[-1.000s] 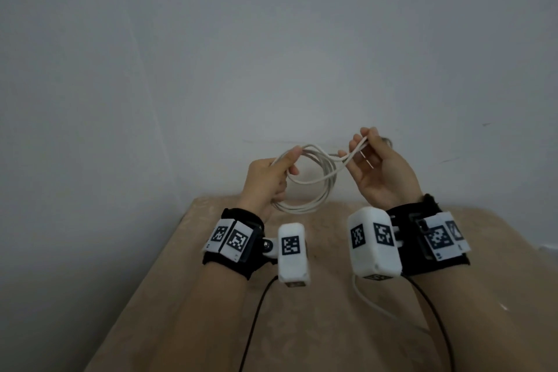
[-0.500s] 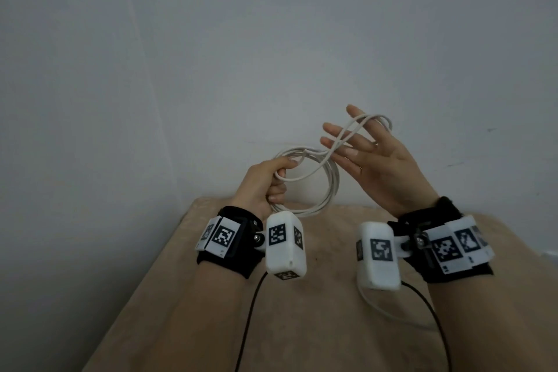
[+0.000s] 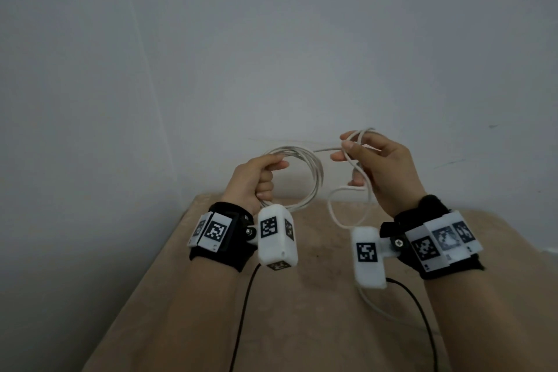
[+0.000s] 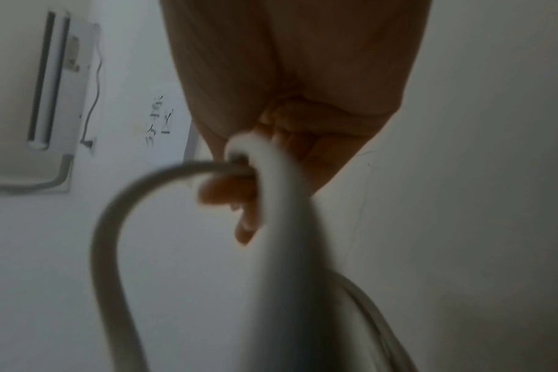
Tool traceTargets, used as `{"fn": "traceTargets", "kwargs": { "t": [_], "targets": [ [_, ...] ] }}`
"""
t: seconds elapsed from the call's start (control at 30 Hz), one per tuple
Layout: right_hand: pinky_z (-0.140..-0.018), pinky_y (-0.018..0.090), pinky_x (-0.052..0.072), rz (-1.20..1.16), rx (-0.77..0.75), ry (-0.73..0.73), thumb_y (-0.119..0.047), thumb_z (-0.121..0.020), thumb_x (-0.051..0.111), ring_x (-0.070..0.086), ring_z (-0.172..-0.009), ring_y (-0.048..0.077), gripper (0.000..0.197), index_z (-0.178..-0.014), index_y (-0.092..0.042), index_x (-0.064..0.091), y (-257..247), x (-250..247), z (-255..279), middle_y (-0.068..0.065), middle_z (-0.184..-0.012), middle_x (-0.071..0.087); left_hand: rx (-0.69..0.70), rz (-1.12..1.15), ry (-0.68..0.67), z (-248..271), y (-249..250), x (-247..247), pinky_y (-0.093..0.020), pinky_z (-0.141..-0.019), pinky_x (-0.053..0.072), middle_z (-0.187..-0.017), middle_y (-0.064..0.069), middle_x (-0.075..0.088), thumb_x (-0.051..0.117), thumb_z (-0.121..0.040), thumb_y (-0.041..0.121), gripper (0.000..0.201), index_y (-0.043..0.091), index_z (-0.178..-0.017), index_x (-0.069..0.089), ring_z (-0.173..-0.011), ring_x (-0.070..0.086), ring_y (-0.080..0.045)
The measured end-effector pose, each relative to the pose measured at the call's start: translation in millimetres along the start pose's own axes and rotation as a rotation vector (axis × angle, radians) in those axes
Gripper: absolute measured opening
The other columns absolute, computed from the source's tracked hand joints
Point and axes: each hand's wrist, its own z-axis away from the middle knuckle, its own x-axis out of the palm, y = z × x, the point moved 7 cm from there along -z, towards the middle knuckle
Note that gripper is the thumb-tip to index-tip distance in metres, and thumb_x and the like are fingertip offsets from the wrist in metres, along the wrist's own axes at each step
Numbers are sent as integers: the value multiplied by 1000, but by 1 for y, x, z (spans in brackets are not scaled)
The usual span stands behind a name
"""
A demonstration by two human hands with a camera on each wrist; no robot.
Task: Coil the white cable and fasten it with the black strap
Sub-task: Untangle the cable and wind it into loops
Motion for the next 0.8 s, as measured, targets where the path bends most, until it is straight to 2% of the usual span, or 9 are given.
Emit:
{"fn": "traceTargets", "kwargs": {
  "t": [0.1,0.2,0.27,0.3,0.43,0.5,0.6,0.67,0.8],
  "targets": [
    [-33,16,36,-39,-6,40,-6,-89,61,39,-28,9,3,-87,-5,64,-2,-1,-1,15,-79,72,-36,21,-27,2,1,5,-15,-30,12,-36,11,21,60,-89,20,25,11,-66,54,-28,15,-3],
    [-34,21,42,46,-38,119,-7,-87,65,51,-34,14,7,-92,-2,65,0,1,-2,14,-78,73,-6,-120,-93,8,2,22,-16,-33,10,-37,11,23,60,-89,21,25,12,-66,56,-30,15,-3],
    [-40,29,49,134,-45,144,-11,-85,69,57,-39,24,11,-95,-7,68,4,5,-1,8,-73,74,32,-234,-150,15,2,38,-19,-37,9,-38,12,27,63,-88,21,19,13,-72,64,-33,16,-3],
    [-41,31,50,153,-41,146,-12,-85,70,55,-38,24,11,-95,-9,69,6,8,0,6,-72,74,44,-262,-177,18,1,46,-19,-39,9,-40,12,28,64,-88,20,14,15,-75,66,-34,15,-3],
    [-43,22,49,29,-22,163,-10,-87,66,64,-48,18,11,-98,-9,67,8,15,2,6,-80,75,28,-240,-234,19,-5,60,-17,-37,9,-43,11,21,65,-87,23,25,20,-63,64,-35,14,-3],
    [-44,21,50,-40,-43,234,-10,-89,64,66,-52,17,13,-100,-4,65,6,10,2,7,-85,75,10,-227,-292,21,-5,62,-18,-37,8,-42,12,22,67,-85,34,21,17,-73,69,-35,13,-3],
    [-46,23,52,-207,-44,347,-9,-91,61,69,-55,19,10,-99,-4,59,8,-4,1,11,-88,73,34,-242,-386,23,-5,64,-17,-36,10,-41,12,24,70,-70,43,39,7,-84,64,-34,16,-2],
    [-50,24,54,-331,-3,350,-9,-93,58,71,-62,21,9,-100,-4,56,12,-9,-2,14,-90,71,89,-320,-380,24,-4,63,-17,-37,12,-42,11,26,73,-66,38,31,9,-72,62,-33,18,-2],
    [-68,31,59,-447,127,212,-16,-95,55,73,-83,24,16,-99,-2,61,14,-12,-9,15,-92,73,98,-240,-225,15,1,49,-16,-35,11,-39,10,25,72,-80,32,33,13,-63,52,-31,16,-4]
  ]
}}
